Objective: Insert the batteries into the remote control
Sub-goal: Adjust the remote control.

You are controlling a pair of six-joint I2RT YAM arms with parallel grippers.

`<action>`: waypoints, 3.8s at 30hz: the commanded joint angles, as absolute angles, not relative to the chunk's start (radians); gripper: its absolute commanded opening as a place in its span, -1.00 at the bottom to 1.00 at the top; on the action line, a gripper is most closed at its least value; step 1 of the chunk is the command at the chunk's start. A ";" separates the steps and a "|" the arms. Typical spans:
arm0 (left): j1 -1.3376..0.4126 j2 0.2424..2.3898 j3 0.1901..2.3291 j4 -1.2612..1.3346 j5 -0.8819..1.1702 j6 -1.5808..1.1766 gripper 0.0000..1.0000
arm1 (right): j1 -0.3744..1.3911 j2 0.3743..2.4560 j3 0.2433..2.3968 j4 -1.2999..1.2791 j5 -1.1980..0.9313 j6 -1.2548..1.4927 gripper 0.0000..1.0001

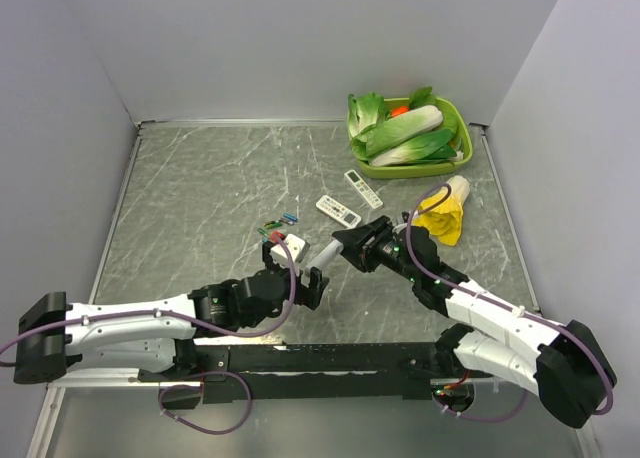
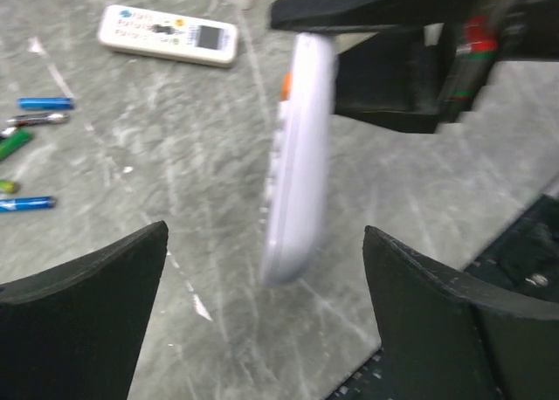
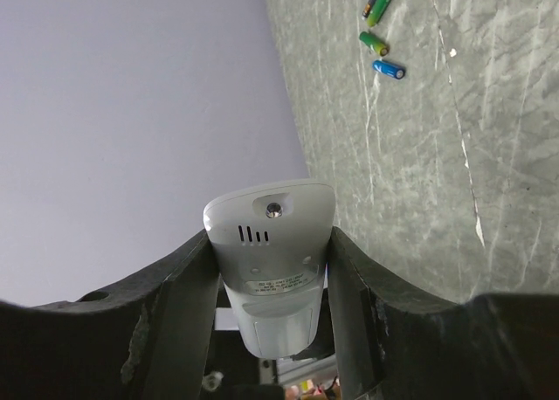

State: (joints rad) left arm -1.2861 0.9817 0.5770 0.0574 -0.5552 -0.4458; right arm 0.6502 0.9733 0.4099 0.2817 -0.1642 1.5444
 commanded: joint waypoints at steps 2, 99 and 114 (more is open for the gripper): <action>-1.298 1.012 0.609 0.129 -0.687 -0.442 0.81 | 0.655 0.927 0.423 0.304 -0.147 1.582 -1.00; -0.842 1.033 1.243 -0.638 0.171 -0.541 0.54 | 0.848 0.845 0.539 0.308 -0.384 -0.519 -1.00; -0.851 0.718 0.672 0.109 -0.035 -0.787 0.95 | 1.055 0.903 0.505 0.538 0.231 0.118 -1.00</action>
State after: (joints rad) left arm -0.8455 0.7494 0.7811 -0.1688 0.0120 -0.7006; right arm 0.9852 0.8909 0.4747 0.4198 0.0048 -0.0376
